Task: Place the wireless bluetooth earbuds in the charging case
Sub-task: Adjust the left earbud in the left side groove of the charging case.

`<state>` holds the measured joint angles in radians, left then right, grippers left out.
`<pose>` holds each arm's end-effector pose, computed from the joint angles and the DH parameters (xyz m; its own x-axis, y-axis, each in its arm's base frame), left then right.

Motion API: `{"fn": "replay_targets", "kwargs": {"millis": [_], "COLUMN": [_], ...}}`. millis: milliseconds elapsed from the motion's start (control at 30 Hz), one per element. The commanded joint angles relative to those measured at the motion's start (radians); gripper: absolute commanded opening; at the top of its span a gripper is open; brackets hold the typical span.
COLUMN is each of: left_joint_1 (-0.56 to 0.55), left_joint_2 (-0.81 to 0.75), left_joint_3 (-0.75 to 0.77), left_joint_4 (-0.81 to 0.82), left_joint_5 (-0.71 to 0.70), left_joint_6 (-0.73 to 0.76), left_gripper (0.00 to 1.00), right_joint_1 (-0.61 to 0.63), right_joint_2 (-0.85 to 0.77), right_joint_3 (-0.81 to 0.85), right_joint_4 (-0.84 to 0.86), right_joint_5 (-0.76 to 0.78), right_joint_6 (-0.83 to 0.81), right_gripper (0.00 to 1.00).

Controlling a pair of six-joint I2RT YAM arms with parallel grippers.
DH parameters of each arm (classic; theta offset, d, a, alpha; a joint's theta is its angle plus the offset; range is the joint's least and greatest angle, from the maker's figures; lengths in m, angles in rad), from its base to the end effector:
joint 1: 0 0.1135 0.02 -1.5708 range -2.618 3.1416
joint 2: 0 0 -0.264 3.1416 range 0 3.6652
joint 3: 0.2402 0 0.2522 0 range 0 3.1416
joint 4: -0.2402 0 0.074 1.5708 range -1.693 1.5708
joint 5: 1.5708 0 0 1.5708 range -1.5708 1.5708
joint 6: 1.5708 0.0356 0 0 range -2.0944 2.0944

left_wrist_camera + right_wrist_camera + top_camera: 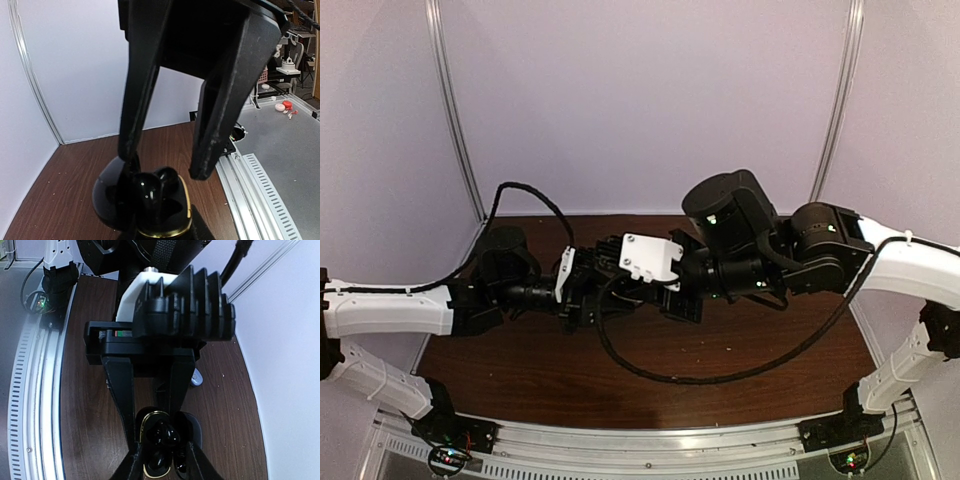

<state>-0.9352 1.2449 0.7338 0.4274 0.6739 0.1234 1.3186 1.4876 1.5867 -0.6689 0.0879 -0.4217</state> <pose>0.1483 -0.2385 0.2876 0.0736 0.0623 -0.9953 0.9965 -0.0446 0.0709 0.0849 0.3169 0.4015 0.2645 -0.6077 -0.7489 -0.9184 0.0783 -0.3879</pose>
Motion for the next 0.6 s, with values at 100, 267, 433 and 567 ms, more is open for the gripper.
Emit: {"fn": "replay_targets", "kwargs": {"millis": [100,267,433,567], "left_joint_1": [-0.011,-0.013,-0.011,-0.012], "left_joint_2": [0.004,-0.006,-0.012,-0.008], "left_joint_3": [0.041,0.031,0.022,0.028], "left_joint_4": [0.021,0.025,0.041,0.027], "left_joint_5": [0.016,0.017,0.009,0.013], "left_joint_6": [0.025,0.026,0.012,0.025], "left_gripper": [0.0,0.0,0.0,0.0], "right_joint_1": [0.011,0.024,0.049,0.05], "right_joint_2": [0.018,0.026,0.035,0.035], "right_joint_3": [-0.006,-0.02,-0.036,-0.044], "right_joint_4": [0.014,0.001,-0.003,0.004], "right_joint_5": [0.037,0.067,0.104,0.136], "right_joint_6": [-0.012,-0.025,-0.035,-0.036], "right_gripper": [0.29,0.26,0.23,0.23]}}
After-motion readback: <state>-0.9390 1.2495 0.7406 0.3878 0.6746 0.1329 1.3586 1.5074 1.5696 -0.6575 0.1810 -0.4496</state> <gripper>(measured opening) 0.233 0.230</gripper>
